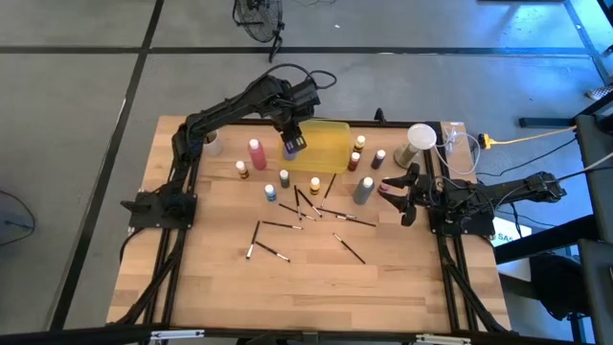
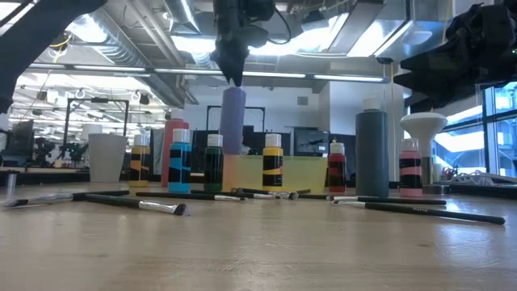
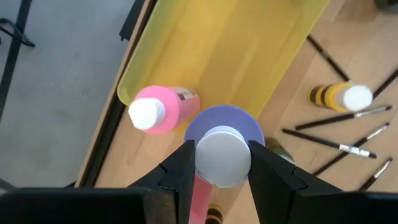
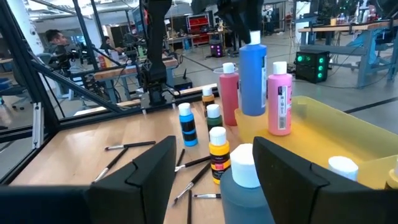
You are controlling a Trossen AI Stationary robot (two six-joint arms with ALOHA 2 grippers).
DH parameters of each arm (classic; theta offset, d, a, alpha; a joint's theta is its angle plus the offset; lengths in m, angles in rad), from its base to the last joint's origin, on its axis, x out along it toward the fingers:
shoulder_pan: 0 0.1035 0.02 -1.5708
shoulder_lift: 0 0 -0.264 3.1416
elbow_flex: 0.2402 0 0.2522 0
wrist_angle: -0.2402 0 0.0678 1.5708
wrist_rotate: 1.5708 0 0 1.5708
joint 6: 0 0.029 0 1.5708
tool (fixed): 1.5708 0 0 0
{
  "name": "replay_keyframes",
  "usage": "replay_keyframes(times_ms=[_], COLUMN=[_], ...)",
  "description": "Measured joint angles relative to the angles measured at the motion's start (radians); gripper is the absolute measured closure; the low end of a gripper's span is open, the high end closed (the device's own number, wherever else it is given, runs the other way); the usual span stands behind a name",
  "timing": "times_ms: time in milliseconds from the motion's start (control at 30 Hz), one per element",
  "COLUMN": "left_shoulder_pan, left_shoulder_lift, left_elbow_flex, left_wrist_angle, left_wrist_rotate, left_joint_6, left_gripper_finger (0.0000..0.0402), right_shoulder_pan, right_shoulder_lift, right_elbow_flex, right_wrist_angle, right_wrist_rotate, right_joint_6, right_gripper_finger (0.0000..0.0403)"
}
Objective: Pick & Place Paint Supplies
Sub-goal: Put the large purple paint bottle into the yellow bin
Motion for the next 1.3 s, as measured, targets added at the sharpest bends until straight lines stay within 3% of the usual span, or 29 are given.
replay_keyframes(times_ms=[733, 1300], left_shoulder_pan=[0.024, 0.032], left_shoulder_lift=[-0.006, -0.007], left_elbow_flex=[-0.229, -0.258], left_wrist_angle=[0.136, 0.153], left_wrist_rotate=[-0.005, -0.015], left_joint_6=[0.005, -0.023], left_gripper_finger=[0.0283, 0.0283], right_shoulder_pan=[0.0, 0.0], right_shoulder_lift=[0.0, 0.0], right_elbow_flex=[0.0, 0.0], right_wrist_angle=[-0.026, -0.027], right_wrist_rotate=[-0.002, -0.002], right_joint_6=[0.02, 0.02], right_gripper_finger=[0.0188, 0.0188])
